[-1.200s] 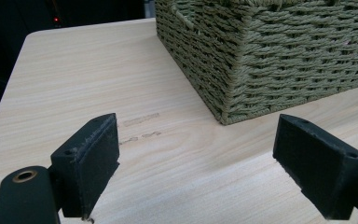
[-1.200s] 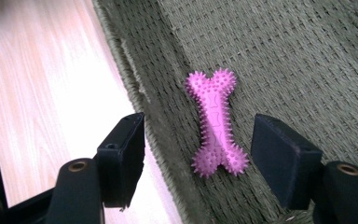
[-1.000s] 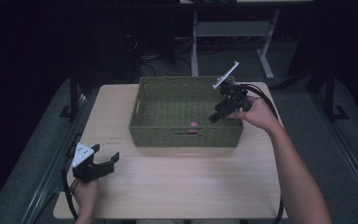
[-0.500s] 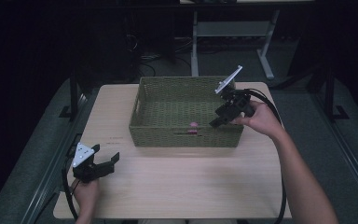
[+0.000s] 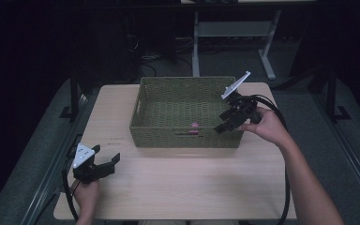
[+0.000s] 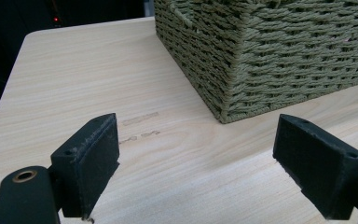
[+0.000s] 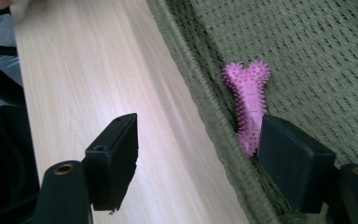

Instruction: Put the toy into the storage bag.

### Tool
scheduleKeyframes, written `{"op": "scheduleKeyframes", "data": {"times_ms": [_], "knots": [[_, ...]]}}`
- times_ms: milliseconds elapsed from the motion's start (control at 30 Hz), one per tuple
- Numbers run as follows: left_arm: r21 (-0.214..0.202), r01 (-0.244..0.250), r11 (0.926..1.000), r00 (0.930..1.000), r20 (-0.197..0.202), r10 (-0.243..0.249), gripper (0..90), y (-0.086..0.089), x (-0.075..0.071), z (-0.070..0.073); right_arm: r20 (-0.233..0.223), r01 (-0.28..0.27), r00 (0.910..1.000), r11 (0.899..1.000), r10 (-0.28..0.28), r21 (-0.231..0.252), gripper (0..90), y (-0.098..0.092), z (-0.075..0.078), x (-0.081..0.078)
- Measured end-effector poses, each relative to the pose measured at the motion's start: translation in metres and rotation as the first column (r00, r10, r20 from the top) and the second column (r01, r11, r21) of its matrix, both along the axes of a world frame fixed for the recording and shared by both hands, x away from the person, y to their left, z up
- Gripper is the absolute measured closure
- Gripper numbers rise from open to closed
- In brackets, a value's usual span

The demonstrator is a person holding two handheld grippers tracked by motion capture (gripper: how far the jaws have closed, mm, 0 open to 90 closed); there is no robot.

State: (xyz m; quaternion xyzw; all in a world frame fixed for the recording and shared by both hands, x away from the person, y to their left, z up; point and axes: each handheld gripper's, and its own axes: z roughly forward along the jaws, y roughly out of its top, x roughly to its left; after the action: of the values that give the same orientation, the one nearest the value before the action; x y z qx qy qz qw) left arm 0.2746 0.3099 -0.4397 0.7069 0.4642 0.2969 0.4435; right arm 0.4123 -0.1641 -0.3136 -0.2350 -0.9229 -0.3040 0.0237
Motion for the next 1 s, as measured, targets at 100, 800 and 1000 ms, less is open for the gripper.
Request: {"op": "scheduleKeyframes", "data": {"times_ms": [100,800,1000], "knots": [[0.002,0.002,1.0,1.0,-0.001,-0.002,13.9,-0.001,0.0,0.0,0.004,-0.008,1.0,1.0,0.008,0.003,28.1,0.0,0.0,-0.005],[0.003,0.0,1.0,1.0,0.0,0.0,13.9,0.0,0.0,0.0,0.012,-0.051,0.9986,0.999,0.051,-0.001,27.5,0.003,-0.016,-0.036],[0.001,0.0,1.0,1.0,0.001,0.0,13.9,-0.001,0.0,0.0,0.008,-0.048,0.9988,0.999,0.048,0.006,27.5,0.001,-0.025,-0.043]]}}
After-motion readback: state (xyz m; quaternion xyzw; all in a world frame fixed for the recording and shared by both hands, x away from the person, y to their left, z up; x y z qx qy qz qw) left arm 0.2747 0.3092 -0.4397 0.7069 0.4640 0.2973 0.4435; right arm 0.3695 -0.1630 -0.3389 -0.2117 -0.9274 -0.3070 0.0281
